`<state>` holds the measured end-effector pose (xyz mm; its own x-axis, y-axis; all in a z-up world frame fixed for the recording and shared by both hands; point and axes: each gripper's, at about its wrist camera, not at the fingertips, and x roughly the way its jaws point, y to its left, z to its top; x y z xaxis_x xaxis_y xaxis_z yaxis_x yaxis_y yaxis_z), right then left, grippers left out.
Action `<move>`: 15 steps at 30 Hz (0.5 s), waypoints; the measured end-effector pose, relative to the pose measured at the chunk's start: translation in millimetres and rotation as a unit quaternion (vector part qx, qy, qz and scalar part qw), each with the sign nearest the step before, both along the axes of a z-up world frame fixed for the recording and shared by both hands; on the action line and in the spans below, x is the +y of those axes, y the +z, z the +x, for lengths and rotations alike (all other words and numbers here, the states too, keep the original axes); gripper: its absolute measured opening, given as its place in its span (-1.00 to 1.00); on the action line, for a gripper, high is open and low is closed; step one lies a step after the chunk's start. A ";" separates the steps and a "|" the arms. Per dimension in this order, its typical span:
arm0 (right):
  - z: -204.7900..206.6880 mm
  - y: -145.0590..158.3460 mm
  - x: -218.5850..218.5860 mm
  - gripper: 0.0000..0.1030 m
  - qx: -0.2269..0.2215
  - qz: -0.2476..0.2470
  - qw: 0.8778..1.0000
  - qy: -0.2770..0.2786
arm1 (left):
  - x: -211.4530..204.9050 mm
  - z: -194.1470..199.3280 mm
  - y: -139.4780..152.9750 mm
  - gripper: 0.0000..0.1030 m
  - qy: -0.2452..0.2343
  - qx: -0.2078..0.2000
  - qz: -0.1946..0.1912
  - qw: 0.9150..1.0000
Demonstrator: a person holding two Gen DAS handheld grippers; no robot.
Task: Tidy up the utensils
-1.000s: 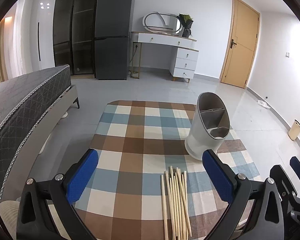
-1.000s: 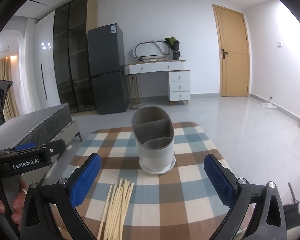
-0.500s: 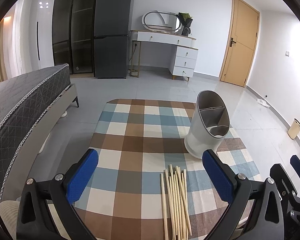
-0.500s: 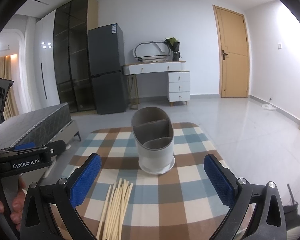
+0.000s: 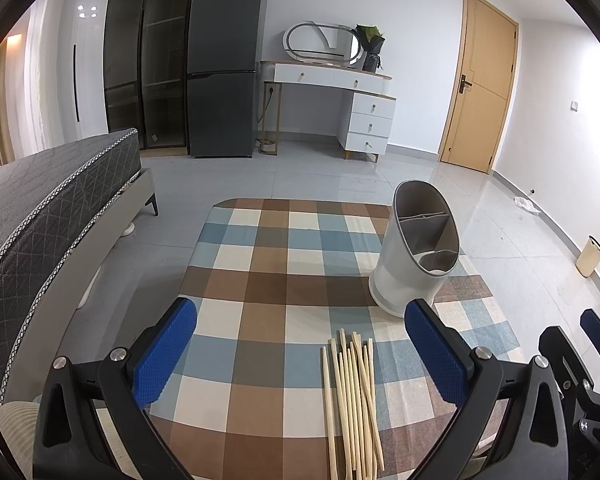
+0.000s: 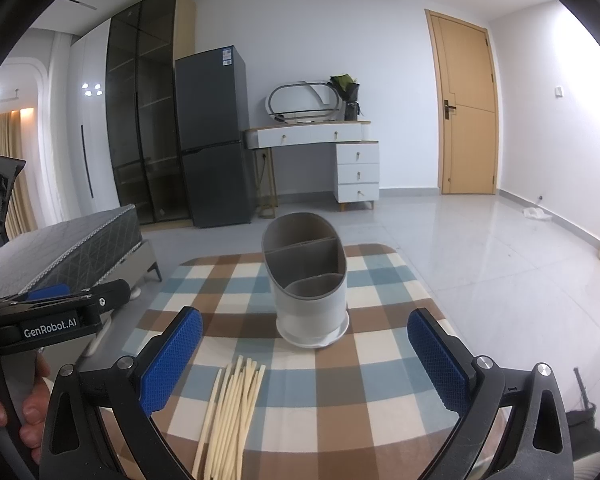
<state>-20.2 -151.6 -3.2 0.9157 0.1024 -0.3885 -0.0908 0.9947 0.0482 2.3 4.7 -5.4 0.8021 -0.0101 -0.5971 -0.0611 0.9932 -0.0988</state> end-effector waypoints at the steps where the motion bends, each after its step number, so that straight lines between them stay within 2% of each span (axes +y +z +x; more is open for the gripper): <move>1: 0.0 -0.1 -0.2 1.00 0.000 0.001 1.000 0.000 | -0.2 -0.2 0.0 0.96 0.000 0.000 0.001 1.000; 15: 3.5 -4.0 2.4 1.00 0.004 -0.004 1.000 0.006 | 0.8 1.2 -1.4 0.96 0.001 0.004 -0.002 1.000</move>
<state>-16.7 -149.2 -7.1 0.9116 0.1107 -0.3959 -0.1031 0.9938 0.0405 3.5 5.6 -6.9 0.7970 -0.0103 -0.6039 -0.0642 0.9927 -0.1017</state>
